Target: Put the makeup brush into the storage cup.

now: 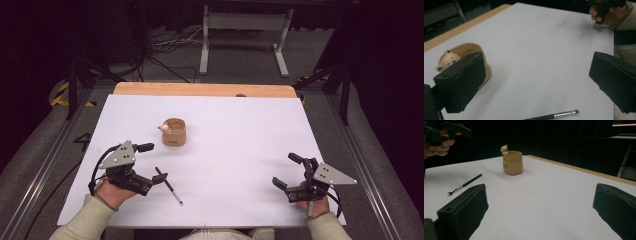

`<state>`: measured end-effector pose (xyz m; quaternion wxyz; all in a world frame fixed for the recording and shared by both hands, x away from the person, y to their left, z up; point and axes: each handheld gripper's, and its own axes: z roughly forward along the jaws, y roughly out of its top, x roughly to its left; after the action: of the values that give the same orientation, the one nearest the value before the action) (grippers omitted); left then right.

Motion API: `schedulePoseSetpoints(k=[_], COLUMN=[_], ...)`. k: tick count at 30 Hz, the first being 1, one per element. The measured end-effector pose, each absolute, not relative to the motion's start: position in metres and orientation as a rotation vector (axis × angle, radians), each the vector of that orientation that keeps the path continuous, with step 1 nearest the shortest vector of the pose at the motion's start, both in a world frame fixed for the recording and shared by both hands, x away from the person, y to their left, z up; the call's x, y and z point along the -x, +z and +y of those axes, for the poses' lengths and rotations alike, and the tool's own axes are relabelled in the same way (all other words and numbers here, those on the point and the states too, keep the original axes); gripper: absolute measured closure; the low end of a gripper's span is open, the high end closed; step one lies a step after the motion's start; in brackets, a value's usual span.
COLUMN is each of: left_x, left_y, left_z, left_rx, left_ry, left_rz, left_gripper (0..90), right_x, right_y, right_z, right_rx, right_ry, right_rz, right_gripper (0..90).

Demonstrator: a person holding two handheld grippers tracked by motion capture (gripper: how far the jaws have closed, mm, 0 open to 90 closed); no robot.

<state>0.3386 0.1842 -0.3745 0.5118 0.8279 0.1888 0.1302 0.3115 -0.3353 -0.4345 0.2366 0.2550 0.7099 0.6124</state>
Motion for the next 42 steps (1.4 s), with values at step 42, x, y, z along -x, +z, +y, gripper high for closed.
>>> schedulePoseSetpoints(k=[42], left_x=[-0.364], left_y=[-0.364], left_z=[0.146], left_rx=[-2.553], left_ry=[0.188], left_rz=[0.364], left_gripper=[1.1], right_x=[-0.311], right_y=[-0.434], right_z=[-0.337], right_rx=[-0.696], right_ry=[1.69], right_rz=[1.943], right_gripper=[0.1])
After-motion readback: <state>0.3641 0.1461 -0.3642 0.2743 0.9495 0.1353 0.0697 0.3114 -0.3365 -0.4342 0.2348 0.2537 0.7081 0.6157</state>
